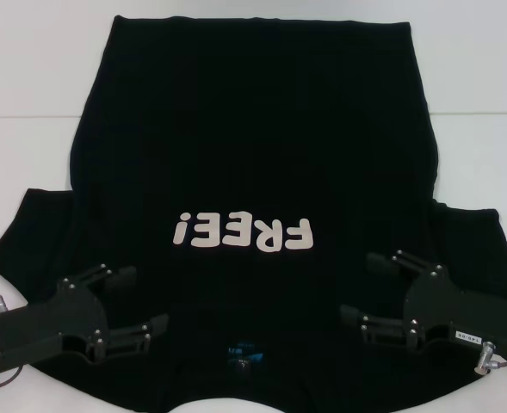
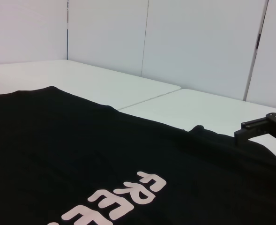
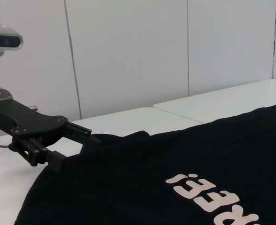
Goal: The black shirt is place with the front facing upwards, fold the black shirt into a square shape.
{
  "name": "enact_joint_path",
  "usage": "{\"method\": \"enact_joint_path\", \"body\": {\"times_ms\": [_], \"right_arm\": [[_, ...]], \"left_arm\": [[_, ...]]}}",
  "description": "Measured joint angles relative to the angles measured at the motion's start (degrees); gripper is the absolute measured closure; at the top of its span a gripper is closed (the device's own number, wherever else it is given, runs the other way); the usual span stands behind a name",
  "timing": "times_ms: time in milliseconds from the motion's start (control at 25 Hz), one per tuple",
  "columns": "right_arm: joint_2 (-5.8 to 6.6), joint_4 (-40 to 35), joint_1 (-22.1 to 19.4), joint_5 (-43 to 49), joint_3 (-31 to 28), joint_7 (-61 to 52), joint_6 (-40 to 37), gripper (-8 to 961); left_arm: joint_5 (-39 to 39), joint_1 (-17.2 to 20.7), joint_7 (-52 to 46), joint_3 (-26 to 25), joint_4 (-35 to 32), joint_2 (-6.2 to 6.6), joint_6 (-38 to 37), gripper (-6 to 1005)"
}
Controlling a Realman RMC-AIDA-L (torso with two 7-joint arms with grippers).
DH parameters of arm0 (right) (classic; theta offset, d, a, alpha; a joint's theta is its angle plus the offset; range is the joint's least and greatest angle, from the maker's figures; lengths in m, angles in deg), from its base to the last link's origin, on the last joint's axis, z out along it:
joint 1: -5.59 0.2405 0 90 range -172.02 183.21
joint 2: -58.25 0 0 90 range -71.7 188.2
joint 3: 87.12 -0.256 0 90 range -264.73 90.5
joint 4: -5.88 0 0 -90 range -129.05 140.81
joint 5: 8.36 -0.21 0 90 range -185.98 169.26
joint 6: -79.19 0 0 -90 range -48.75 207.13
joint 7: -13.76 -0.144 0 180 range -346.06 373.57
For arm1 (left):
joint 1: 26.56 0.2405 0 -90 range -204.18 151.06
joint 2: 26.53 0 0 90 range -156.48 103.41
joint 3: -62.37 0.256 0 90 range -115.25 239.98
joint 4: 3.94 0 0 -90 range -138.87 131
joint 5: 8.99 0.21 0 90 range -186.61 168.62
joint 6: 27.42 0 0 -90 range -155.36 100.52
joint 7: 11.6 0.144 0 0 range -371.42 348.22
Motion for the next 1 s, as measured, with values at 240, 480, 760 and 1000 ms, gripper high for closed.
{"method": "enact_joint_path", "body": {"times_ms": [240,480,760,1000], "right_arm": [[0.0,0.0,0.2,0.0,0.0,0.0,0.1,7],[0.0,0.0,0.5,0.0,0.0,-0.3,0.4,7],[0.0,0.2,0.8,-0.1,0.0,-0.5,0.8,7],[0.0,0.8,1.3,-0.1,0.0,-0.5,0.9,7]], "left_arm": [[0.0,0.0,0.0,-0.1,0.0,0.0,0.0,95],[-0.1,-0.6,-7.6,-0.7,-0.3,0.24,0.0,95],[0.1,-3.6,-43.8,-4.1,-3.2,4.7,-2.4,96],[4.0,-4.3,-67.5,-13.0,-5.3,8.44,-2.0,96]]}}
